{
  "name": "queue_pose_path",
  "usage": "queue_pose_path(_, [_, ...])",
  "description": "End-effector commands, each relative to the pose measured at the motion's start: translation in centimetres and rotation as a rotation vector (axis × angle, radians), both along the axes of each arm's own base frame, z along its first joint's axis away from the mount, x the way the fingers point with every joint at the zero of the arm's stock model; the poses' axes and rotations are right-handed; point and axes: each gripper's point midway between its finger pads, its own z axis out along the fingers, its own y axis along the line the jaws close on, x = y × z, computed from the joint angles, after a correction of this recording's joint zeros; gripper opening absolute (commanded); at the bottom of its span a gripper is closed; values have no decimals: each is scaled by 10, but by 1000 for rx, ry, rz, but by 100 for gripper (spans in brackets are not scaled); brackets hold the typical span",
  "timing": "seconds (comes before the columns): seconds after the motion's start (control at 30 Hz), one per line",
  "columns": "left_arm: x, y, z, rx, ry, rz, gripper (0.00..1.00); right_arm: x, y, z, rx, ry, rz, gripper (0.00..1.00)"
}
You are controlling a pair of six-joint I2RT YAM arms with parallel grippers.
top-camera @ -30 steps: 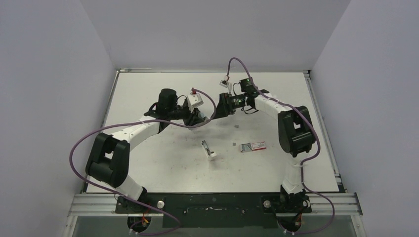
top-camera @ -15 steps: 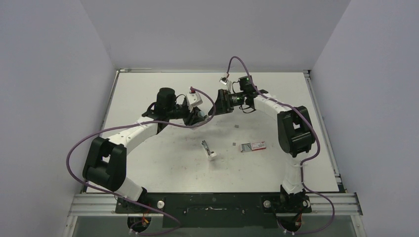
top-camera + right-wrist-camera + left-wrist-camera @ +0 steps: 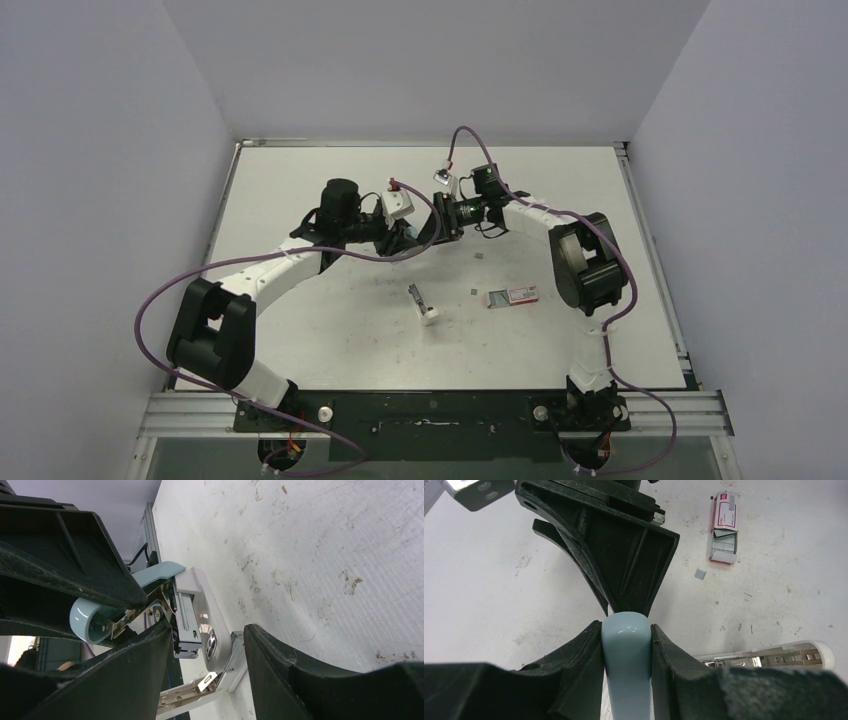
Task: Load the staples into the stapler
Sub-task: Open the stapler.
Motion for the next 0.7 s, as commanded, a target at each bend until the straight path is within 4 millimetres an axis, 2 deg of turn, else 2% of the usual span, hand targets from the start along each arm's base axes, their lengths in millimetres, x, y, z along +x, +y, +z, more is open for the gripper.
queue_pose_path(0.0, [7, -6, 38, -41, -124, -4, 0, -5, 9, 7, 68, -6, 36, 56])
queue_pose_path(0.27, [9, -8, 36, -33, -136, 7, 0, -6, 15, 12, 113, 17, 44, 43])
queue_pose_path(0.33, [8, -8, 35, -35, -133, 4, 0, -4, 15, 13, 114, 15, 37, 35])
queue_pose_path(0.43, [7, -8, 35, -37, -133, 0, 0, 1, 11, 14, 111, 12, 18, 19])
queue_pose_path(0.5, [6, -8, 35, -39, -132, 1, 0, 10, 5, 14, 98, -2, -18, 7])
queue_pose_path(0.67, [9, -2, 39, -49, -115, 28, 0, 35, -24, 9, -20, -55, -130, 5])
